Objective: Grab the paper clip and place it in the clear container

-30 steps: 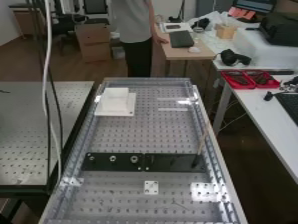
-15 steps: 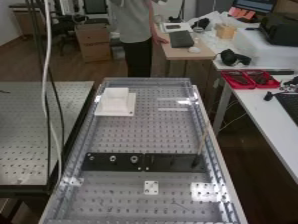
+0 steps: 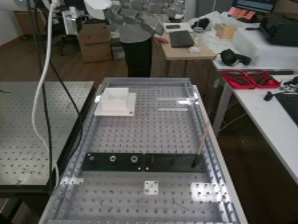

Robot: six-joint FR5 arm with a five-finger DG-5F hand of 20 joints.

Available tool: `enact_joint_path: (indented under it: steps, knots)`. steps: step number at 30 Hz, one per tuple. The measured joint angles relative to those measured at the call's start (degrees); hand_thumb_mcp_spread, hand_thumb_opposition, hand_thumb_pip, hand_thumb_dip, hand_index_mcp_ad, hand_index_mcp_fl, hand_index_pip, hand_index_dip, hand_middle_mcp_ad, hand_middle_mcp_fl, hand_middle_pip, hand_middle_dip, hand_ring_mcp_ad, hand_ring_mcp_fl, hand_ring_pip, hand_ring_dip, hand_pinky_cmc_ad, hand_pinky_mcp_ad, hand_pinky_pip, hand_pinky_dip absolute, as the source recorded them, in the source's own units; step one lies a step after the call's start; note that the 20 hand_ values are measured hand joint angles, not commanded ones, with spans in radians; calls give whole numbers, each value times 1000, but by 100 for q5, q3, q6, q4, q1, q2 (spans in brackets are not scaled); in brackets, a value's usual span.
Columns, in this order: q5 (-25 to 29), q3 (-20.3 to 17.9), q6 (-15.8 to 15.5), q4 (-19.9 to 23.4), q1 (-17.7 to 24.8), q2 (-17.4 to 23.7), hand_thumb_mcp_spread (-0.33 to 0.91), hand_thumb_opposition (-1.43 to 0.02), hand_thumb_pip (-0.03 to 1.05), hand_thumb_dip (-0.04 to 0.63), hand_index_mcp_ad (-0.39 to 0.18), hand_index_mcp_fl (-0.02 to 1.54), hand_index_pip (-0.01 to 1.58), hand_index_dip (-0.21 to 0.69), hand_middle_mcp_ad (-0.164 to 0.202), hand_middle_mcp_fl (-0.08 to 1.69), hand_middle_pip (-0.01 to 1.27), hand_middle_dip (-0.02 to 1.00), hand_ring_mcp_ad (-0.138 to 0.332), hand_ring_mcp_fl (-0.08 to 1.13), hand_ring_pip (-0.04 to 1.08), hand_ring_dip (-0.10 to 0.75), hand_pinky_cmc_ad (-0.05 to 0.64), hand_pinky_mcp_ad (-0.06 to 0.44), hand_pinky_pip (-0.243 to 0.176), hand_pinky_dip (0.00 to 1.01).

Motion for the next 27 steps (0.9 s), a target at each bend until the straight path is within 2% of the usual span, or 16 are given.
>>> enact_joint_path:
  steps: [2, 5, 8, 11, 14, 17, 24, 26, 27]
  knots:
    - [15, -176, 42, 222, -21, -15, 220, -696, 405, 17, -9, 40, 80, 122, 72, -2, 140, 188, 168, 0, 75, 124, 379, 328, -106, 496]
    - [48, -444, 103, 567, -60, -45, 216, -730, 407, 31, -9, 42, 87, 117, 72, -3, 140, 188, 173, 0, 77, 124, 393, 328, -106, 504]
    - [96, -640, 157, 841, -91, -67, 222, -735, 471, 42, -10, 44, 84, 93, 72, -2, 140, 188, 176, 0, 77, 124, 396, 326, -106, 506]
    - [241, -930, 290, 1241, -156, -120, 236, -735, 480, 63, -10, 40, 87, 79, 72, -3, 140, 188, 176, 2, 79, 124, 393, 326, -106, 508]
    - [336, -1071, 368, 1407, -214, -188, 232, -742, 487, 89, -7, 40, 82, 33, 75, -5, 140, 188, 176, 0, 91, 124, 393, 326, -108, 508]
    - [362, -1156, 401, 1505, -296, -252, 246, -738, 552, 93, -10, 37, 82, 16, 72, -5, 138, 188, 176, 0, 106, 124, 393, 326, -105, 508]
    - [37, -1223, 621, 1612, -795, -575, 250, -738, 569, 126, -14, 38, 229, 16, 72, -5, 138, 188, 176, 0, 106, 124, 393, 328, -105, 508]
    - [-148, -1209, 686, 1632, -1001, -709, 260, -742, 646, 141, -16, 58, 321, 16, 72, -2, 140, 188, 178, 0, 106, 124, 393, 328, -105, 508]
    - [-198, -1203, 701, 1639, -1054, -743, 286, -756, 648, 143, -24, 54, 349, 16, 75, -5, 138, 188, 178, 0, 110, 124, 393, 328, -105, 508]
